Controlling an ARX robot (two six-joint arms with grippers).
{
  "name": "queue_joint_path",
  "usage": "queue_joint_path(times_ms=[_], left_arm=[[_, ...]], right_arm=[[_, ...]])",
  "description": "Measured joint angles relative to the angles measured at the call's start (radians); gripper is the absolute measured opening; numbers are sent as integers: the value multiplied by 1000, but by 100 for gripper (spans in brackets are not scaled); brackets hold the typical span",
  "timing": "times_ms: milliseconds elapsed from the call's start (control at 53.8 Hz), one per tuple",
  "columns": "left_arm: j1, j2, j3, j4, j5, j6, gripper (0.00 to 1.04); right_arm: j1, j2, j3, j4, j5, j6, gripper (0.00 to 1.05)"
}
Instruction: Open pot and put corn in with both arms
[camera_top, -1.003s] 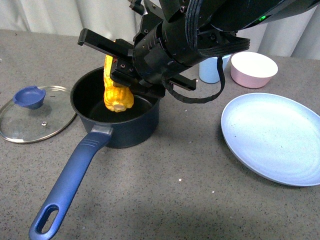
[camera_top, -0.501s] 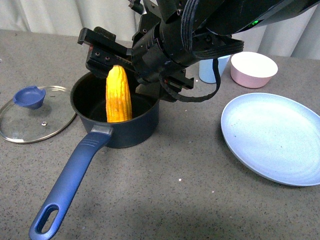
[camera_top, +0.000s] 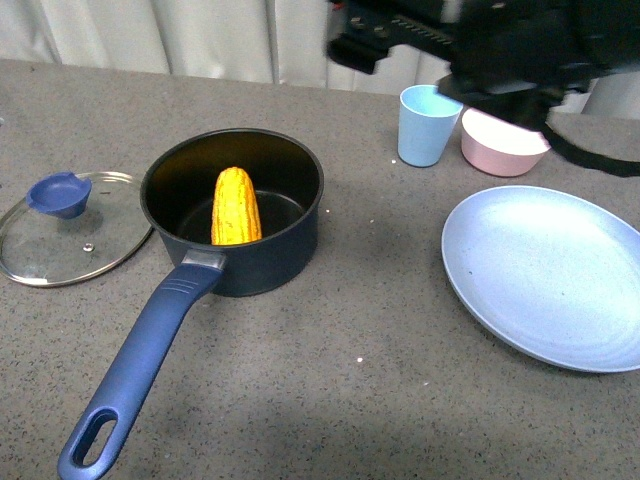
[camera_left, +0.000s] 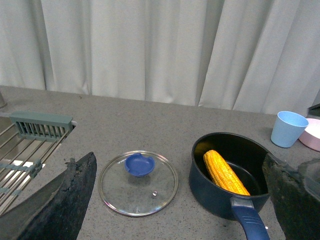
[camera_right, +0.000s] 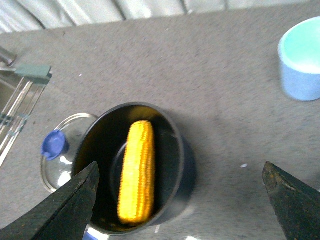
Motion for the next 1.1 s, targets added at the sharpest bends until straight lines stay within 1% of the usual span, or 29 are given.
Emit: queue_joint_path(times_ms=[167,223,316,446,650,687,706,724,743,761,780,873,891,929,947,1003,1059,1096], left_arm=[[0,0,0,0,0,0,98],[0,0,0,0,0,0,98],[0,0,0,0,0,0,98],[0,0,0,0,0,0,98],[0,0,0,0,0,0,98],[0,0,0,0,0,0,98],[0,0,0,0,0,0,98],[0,0,0,0,0,0,98],[0,-1,0,0,0,0,98],[0,-1,0,0,0,0,98],[0,0,0,0,0,0,98],[0,0,0,0,0,0,98],[0,0,0,0,0,0,98],[0,0,0,0,0,0,98],[0,0,0,0,0,0,98],[0,0,0,0,0,0,98],[0,0,0,0,0,0,98],[0,0,0,0,0,0,98]], right_arm=[[-82,-188,-212,92,102,-156,96],[-133,-276,-306,117,125,-203,96],[-204,-383,-409,142,152,-242,96],[-269,-502,-523,140,170,-283,96],[-317,-676,-682,139,163,-363,95],[-323,-652,-737,303,194,-380,89],[-328,-639,-771,422,195,-385,83],[-332,-630,-793,492,195,-388,80],[-338,-632,-822,579,191,-393,73],[-340,-640,-832,607,189,-396,71],[-345,-661,-840,632,184,-399,65],[-375,-772,-865,587,157,-404,43],[-399,-798,-873,567,111,-404,38],[-426,-836,-883,534,90,-406,29],[-428,-840,-884,530,90,-406,28],[-443,-885,-893,492,90,-406,17],[-444,-916,-899,467,89,-406,10],[-445,-949,-903,441,87,-406,3]])
